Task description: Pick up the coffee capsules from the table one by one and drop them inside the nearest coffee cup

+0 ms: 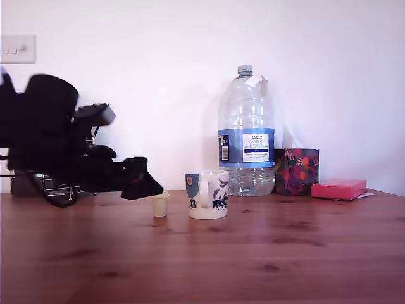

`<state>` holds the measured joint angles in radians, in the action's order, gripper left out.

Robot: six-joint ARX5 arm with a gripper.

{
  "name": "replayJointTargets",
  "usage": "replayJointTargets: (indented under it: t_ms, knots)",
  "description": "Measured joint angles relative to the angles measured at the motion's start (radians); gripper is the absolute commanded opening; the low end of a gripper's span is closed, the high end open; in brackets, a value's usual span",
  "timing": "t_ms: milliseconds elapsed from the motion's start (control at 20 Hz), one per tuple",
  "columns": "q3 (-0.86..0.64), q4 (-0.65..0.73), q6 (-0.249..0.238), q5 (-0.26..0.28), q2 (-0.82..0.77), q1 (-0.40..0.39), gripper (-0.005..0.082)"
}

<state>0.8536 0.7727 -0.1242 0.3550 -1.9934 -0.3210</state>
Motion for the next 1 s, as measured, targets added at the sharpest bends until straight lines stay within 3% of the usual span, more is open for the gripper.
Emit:
replayJointTargets:
  t_ms: [500,750,850,1000]
  knots:
    - [0.285,-0.242,-0.003,-0.019,-0.142,0.0,0.0728]
    - [0.328,-0.335,-0.01,-0.016,-0.193,0.0,0.0717]
    - [0.333,-0.347,-0.01,-0.016,-0.193,0.0,0.0605]
    - [0.333,-0.348,-0.011,-0.016,-0.193,0.0,0.0265]
